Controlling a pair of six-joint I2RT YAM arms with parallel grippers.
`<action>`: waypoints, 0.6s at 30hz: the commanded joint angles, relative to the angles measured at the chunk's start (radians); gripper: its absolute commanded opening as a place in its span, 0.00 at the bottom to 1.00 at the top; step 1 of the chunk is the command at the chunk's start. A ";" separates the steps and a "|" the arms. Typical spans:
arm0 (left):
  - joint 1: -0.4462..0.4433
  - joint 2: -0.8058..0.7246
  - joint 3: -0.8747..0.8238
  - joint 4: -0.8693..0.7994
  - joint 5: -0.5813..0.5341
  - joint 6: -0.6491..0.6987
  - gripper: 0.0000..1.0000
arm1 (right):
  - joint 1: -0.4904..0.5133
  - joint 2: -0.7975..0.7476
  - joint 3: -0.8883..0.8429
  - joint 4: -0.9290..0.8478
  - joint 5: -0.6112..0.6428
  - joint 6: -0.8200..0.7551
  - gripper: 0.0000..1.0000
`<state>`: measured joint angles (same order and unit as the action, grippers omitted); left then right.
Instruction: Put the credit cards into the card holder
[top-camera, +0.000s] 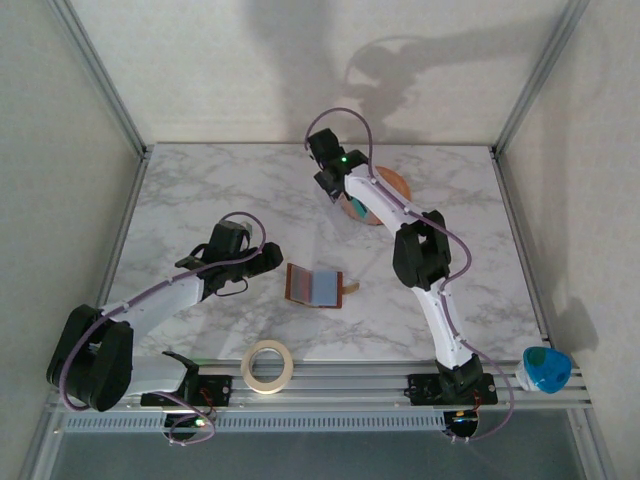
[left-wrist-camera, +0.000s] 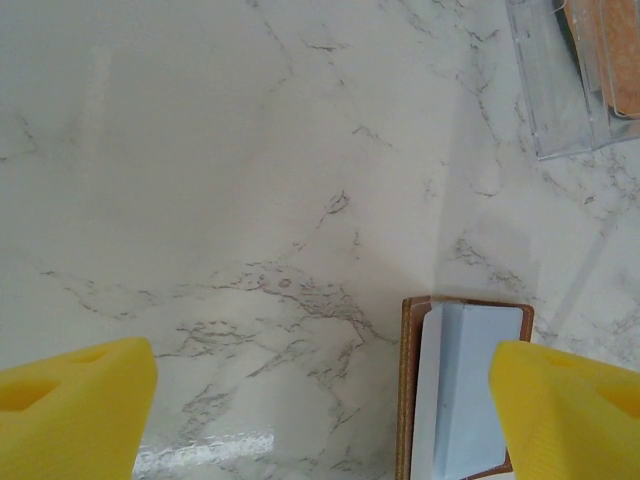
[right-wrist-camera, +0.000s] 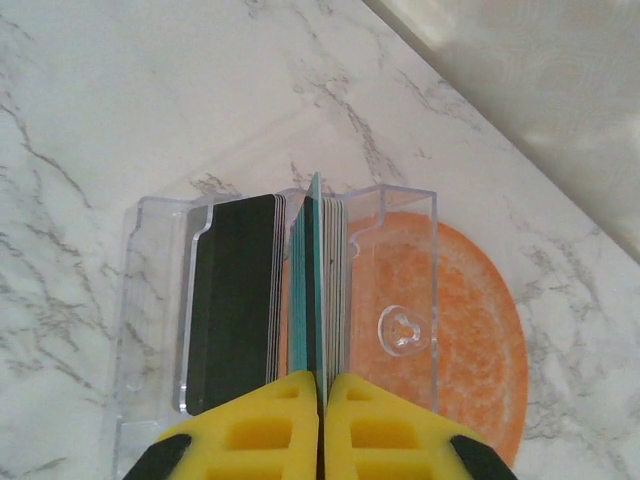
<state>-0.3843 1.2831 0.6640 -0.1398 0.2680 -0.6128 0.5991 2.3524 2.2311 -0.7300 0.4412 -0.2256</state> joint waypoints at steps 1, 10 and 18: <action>0.005 -0.036 0.029 -0.033 -0.009 0.015 0.86 | -0.017 -0.078 -0.018 -0.030 -0.066 0.061 0.02; 0.005 -0.049 0.001 -0.009 0.003 -0.006 0.86 | -0.073 -0.049 -0.041 -0.016 -0.137 0.092 0.02; 0.005 -0.054 -0.002 -0.010 -0.001 -0.011 0.86 | -0.126 -0.027 -0.017 -0.023 -0.288 0.164 0.02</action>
<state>-0.3843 1.2560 0.6636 -0.1478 0.2680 -0.6132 0.4961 2.3192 2.2005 -0.7300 0.2279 -0.1135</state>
